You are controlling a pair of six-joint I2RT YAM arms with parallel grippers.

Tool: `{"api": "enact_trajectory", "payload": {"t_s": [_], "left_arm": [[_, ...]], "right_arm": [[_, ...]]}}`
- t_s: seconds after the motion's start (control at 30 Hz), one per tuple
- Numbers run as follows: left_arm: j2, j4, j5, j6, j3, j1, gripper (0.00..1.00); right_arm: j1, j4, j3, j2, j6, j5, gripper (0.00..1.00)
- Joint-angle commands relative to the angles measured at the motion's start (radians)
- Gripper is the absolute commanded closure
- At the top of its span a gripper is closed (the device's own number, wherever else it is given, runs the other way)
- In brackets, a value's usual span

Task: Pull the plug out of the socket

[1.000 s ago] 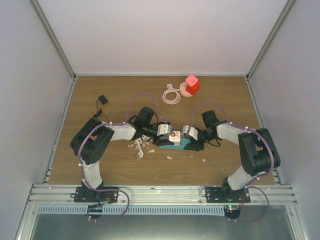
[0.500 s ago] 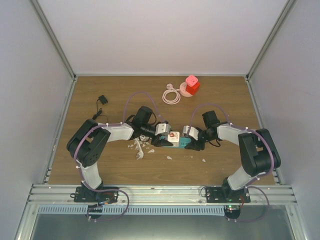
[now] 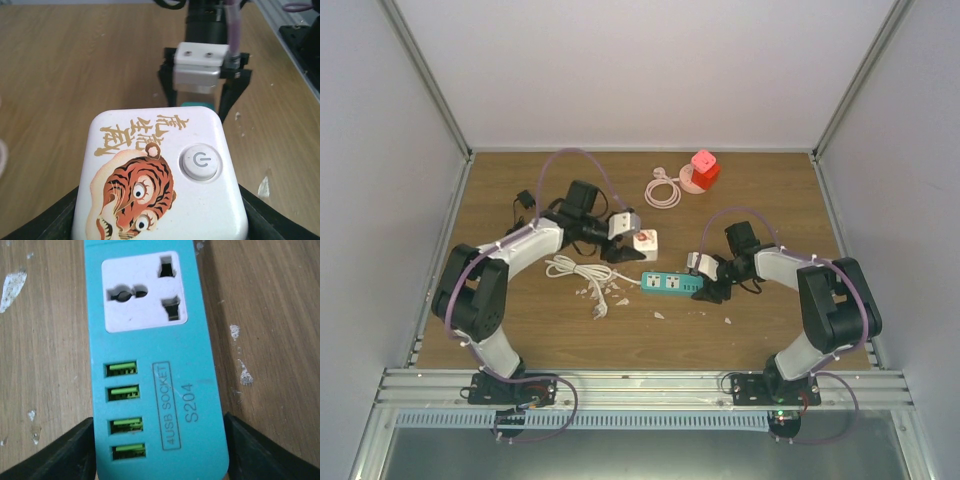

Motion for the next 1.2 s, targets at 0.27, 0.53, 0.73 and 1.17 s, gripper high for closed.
{"api": "enact_trajectory", "payload": {"t_s": [0.27, 0.53, 0.73, 1.17], "left_arm": [[-0.011, -0.579, -0.237, 0.153, 0.355, 0.28, 0.6], [0.081, -0.79, -0.577, 0.164, 0.561, 0.457, 0.6], [0.182, -0.906, -0.732, 0.158, 0.695, 0.563, 0.58], [0.419, -0.977, -0.976, 0.149, 0.87, 0.677, 0.53]], "right_arm": [[-0.005, -0.089, 0.073, -0.048, -0.005, -0.001, 0.08], [-0.004, -0.126, 0.144, -0.06, 0.009, -0.025, 0.01], [-0.001, -0.146, 0.197, -0.03, 0.03, -0.054, 0.01], [0.033, -0.209, 0.289, 0.022, 0.087, -0.06, 0.0]]}}
